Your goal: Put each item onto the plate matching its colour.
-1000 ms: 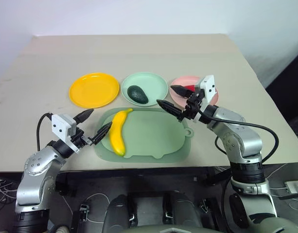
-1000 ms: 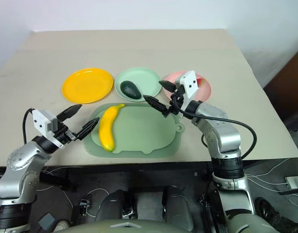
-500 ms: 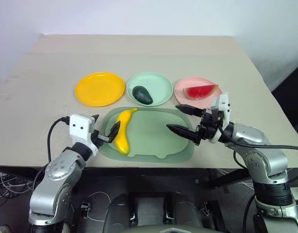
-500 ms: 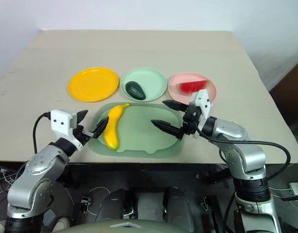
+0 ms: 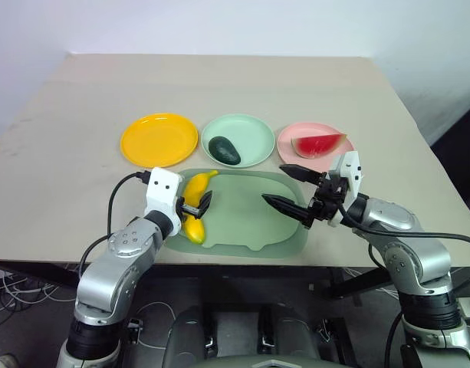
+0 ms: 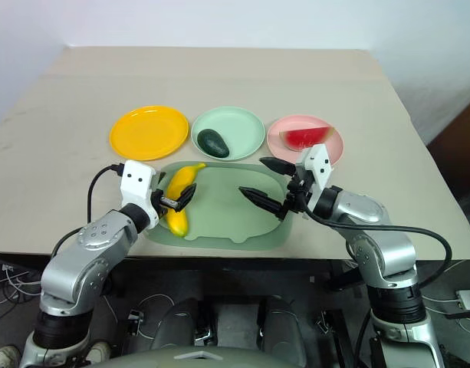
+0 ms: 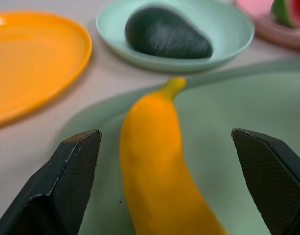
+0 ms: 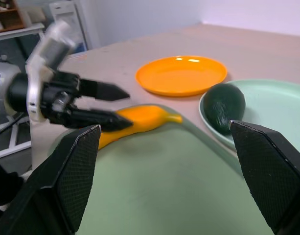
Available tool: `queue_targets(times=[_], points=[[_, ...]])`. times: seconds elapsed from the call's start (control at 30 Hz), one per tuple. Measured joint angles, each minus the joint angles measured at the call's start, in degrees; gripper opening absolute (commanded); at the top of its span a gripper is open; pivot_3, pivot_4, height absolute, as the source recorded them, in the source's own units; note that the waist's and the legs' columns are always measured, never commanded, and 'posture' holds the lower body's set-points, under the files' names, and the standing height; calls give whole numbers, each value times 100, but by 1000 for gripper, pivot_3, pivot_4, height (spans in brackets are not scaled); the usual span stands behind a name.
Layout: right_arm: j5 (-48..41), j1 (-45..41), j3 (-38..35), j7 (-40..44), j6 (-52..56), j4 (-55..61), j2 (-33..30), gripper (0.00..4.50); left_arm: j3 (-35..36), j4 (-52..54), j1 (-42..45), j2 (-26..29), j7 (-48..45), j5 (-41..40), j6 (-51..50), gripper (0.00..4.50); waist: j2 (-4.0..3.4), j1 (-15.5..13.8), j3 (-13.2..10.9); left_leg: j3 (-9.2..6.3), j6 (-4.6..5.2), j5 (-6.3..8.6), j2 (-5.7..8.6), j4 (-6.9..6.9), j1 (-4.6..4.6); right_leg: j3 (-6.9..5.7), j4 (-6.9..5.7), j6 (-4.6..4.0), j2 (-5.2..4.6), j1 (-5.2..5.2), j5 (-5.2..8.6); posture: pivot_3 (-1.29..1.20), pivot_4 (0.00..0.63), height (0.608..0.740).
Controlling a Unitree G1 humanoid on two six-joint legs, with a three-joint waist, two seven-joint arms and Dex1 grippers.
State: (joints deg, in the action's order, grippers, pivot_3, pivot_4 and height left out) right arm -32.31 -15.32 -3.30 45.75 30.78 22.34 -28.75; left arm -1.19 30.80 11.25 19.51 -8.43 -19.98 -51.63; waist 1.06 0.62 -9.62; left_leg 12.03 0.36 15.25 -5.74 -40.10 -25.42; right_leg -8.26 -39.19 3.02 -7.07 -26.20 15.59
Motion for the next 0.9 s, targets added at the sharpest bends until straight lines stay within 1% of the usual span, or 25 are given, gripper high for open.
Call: queue_targets(times=[0.07,0.17,0.27,0.47,0.5,0.63,0.7,0.77,0.9], points=[[8,66,19,-27,0,16,-16,4458,13,-69,162,-34,41,-30,-329,4500,0,-7,0,-1,0,0,2,-1,0,0,0,0,-1,3,0,0,150,695],[26,86,29,-44,0,16,-83,4458,12,-189,372,-34,123,41,-564,4500,1,0,0,-2,0,0,2,-2,2,0,0,0,-1,5,0,0,150,695],[78,84,29,-87,-9,4,-114,4500,1,-276,540,-26,139,73,-934,3899,1,2,0,-2,0,-1,2,-1,2,0,-1,1,0,3,0,0,150,695],[222,39,50,-139,-73,-68,-116,4500,-18,-85,799,-50,113,50,-1549,2007,1,5,1,-3,-1,-1,2,-1,7,0,-1,1,0,10,0,0,150,695],[233,29,53,-139,-85,-98,-116,4500,-17,-69,802,-46,103,50,-1573,1886,1,8,1,-3,-2,-2,2,-1,7,0,-1,1,1,10,0,0,150,695],[246,-2,55,-140,-112,-164,-115,4500,4,-68,808,-52,-22,23,-1502,1873,1,7,1,-2,-3,-2,2,-1,5,0,-1,0,1,8,0,0,150,695],[264,-92,79,-150,-120,-237,-106,4500,234,-116,839,-274,-240,-212,-1410,1873,2,-5,0,-3,-3,-2,2,-4,3,-1,-1,0,0,9,0,0,150,695],[279,-157,137,-161,-124,-252,-83,4500,275,-146,942,-379,-428,-364,-1179,1873,3,-15,0,-6,-2,-2,2,-5,2,-4,-1,0,0,10,0,0,150,695],[282,-345,287,-286,-110,-268,76,4500,421,-673,1514,-581,-104,-173,-847,1873,3,2,0,-7,-3,-3,3,-5,4,-4,-4,1,1,11,-1,0,150,695]])
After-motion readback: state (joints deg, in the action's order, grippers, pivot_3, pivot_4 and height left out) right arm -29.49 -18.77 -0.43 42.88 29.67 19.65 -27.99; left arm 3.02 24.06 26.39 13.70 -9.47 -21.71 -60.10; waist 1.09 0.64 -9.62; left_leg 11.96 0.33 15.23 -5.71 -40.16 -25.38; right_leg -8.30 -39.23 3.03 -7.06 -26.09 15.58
